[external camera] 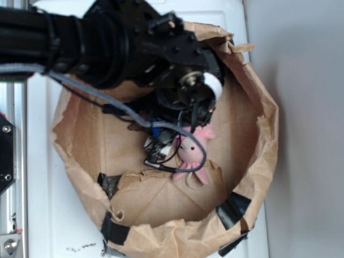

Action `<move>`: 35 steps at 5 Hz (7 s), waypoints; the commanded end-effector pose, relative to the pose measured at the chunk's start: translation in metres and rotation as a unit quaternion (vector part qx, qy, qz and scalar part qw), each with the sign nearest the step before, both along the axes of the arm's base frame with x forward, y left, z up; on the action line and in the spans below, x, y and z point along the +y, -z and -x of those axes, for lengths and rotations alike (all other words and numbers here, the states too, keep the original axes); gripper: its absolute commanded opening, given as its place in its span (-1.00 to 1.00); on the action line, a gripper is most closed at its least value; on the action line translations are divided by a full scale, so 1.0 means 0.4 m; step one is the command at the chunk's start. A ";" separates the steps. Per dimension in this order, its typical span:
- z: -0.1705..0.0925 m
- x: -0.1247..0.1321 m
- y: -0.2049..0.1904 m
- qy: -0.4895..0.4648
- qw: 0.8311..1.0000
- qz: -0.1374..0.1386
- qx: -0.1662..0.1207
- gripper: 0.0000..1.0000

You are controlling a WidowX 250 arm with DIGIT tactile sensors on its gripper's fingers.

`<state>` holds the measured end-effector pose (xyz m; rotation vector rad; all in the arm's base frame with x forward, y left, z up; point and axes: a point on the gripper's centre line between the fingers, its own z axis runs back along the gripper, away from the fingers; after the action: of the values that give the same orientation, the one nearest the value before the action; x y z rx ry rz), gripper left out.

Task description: Grab the rock.

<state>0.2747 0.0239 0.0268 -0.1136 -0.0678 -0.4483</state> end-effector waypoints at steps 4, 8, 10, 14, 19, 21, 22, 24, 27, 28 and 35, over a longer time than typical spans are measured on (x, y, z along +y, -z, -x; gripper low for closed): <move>0.170 -0.088 -0.117 0.034 0.998 0.010 -0.053 1.00; 0.135 -0.068 -0.137 0.005 0.998 0.026 -0.049 1.00; 0.125 -0.026 -0.198 -0.008 0.998 0.044 -0.034 1.00; 0.008 0.024 -0.144 -0.048 0.999 0.004 -0.022 1.00; -0.036 0.002 0.006 -0.028 0.999 -0.027 -0.015 -1.00; -0.035 0.013 -0.038 -0.025 0.999 -0.008 -0.024 1.00; -0.003 0.011 -0.065 -0.013 1.000 0.004 -0.028 1.00; 0.042 0.000 -0.077 0.012 0.999 0.012 -0.037 1.00; 0.032 -0.021 -0.009 0.011 0.999 -0.025 -0.036 1.00; 0.013 -0.011 0.015 0.003 0.999 -0.034 -0.026 1.00; 0.011 -0.004 -0.117 -0.024 0.997 0.015 -0.073 -1.00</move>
<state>0.2617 0.0118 0.0563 -0.1426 -0.1510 -0.4008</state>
